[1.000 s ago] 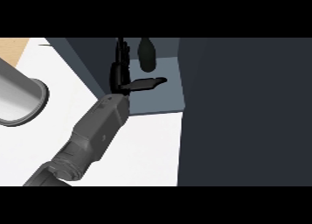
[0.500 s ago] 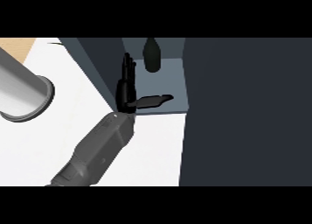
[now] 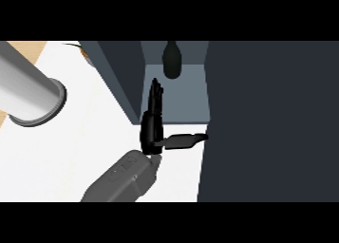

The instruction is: Pick up the wine, place it into the cabinet and close the cabinet

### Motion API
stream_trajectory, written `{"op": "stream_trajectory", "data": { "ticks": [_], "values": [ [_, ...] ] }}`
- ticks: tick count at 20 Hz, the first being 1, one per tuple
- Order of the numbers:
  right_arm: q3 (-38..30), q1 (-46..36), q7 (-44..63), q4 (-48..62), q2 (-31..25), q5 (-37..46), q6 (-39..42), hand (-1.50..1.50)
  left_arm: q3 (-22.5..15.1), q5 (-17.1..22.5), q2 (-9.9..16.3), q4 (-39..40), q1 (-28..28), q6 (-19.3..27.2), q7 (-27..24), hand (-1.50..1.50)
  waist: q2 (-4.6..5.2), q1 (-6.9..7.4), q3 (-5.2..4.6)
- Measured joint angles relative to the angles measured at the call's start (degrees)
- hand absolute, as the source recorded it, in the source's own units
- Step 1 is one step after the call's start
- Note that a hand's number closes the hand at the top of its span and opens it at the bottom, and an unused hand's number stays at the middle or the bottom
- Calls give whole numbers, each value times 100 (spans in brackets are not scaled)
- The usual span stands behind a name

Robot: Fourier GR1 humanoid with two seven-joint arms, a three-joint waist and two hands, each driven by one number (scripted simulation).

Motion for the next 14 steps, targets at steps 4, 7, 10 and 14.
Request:
{"op": "stream_trajectory", "data": {
  "ticks": [4, 7, 10, 14],
  "values": [
    [98, 122, -39, -31, 27, 40, -29, -150, -329, -249, 23, -854, 469, 415, 156, -150, 1, 22, 0],
    [-5, 101, -25, -43, -19, 41, -32, -150, -537, -473, 153, -1590, 888, 631, 329, -150, 0, 44, 2],
    [5, 159, -123, -23, -21, 63, 2, -150, -706, -701, 269, -2247, 1314, 854, 474, -150, 2, 49, 2],
    [-115, 298, -208, -44, -74, 45, 103, -150, -938, -1013, 551, -3161, 1891, 1186, 699, -150, 1, 48, 2]
  ]
}}
